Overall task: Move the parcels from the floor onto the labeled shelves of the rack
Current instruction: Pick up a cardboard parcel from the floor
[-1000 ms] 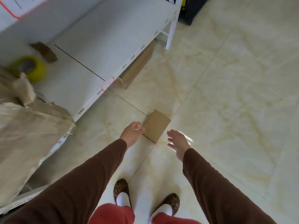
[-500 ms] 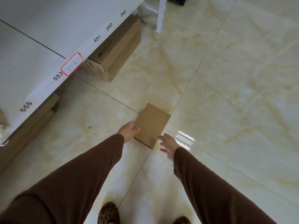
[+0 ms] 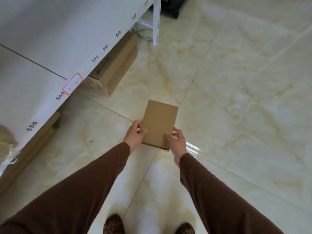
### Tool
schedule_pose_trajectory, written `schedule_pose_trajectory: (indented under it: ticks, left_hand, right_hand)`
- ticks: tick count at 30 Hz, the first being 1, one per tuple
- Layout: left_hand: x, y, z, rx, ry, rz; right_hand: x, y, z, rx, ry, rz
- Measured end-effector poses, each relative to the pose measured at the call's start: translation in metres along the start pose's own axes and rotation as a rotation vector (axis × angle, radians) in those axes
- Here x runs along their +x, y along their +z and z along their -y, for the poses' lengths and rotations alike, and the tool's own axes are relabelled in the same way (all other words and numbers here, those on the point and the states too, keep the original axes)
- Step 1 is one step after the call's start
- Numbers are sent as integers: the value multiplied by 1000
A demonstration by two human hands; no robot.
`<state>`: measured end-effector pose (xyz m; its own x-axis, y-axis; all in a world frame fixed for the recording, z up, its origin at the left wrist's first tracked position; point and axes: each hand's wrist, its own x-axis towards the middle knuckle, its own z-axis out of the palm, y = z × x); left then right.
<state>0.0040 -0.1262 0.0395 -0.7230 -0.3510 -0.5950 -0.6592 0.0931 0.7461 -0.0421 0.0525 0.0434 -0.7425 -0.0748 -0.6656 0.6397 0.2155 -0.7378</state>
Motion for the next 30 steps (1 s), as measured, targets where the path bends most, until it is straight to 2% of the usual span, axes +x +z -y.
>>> schedule_pose_trajectory:
  ticks: [4,9,18,24,30]
  left_hand:
    - [-70,-9,-96,-135,81,-3]
    - [-172,-30,-242,-234,189,11]
    - [-364,-64,-488,-206,391,81]
    - [-449,-60,-589,-263,579,205]
    - [-474,-27,-641,-308,633,329]
  right_hand:
    - [-75,-37,88,32,-193,-55]
    - [-187,-98,216,186,-288,13]
    - [-387,-209,422,281,-507,29]
    - [-464,-283,496,280,-731,13]
    - [-483,-333,523,274,-836,-31]
